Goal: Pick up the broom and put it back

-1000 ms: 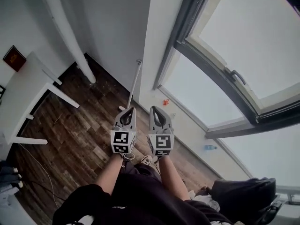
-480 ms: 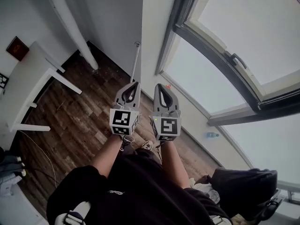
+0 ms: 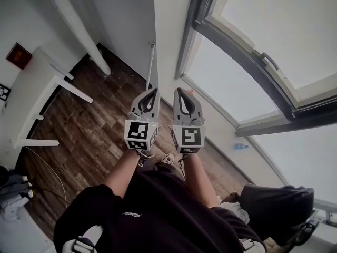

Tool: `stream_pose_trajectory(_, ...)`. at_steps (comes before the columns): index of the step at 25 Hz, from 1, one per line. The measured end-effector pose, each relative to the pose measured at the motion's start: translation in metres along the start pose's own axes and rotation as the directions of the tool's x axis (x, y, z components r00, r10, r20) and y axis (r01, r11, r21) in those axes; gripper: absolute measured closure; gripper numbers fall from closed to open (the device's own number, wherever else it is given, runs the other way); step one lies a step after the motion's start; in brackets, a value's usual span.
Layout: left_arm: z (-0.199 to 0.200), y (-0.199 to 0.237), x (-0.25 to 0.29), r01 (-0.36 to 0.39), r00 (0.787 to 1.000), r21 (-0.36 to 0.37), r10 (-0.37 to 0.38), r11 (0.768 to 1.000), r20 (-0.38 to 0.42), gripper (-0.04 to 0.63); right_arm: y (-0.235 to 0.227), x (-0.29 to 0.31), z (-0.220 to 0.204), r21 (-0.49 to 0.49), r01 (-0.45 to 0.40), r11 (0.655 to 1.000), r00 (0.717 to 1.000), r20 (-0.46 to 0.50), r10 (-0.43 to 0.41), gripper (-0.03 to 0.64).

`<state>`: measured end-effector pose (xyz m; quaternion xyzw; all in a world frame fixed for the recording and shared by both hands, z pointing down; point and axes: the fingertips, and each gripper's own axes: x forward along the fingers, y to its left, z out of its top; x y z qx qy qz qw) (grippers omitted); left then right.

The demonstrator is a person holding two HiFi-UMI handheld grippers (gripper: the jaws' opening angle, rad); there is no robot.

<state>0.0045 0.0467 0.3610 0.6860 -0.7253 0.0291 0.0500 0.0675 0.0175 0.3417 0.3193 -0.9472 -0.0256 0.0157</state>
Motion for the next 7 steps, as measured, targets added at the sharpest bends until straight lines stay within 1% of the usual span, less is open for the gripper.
stream_pose_trajectory(7,0.0005,-0.0079,0.0065,0.013,1.0,0.004,-0.013,1.0,0.004,0.594,-0.0062,-0.0005,-0.0028,-0.001,-0.003,1.0,1.0,-0.003,0.003,0.595)
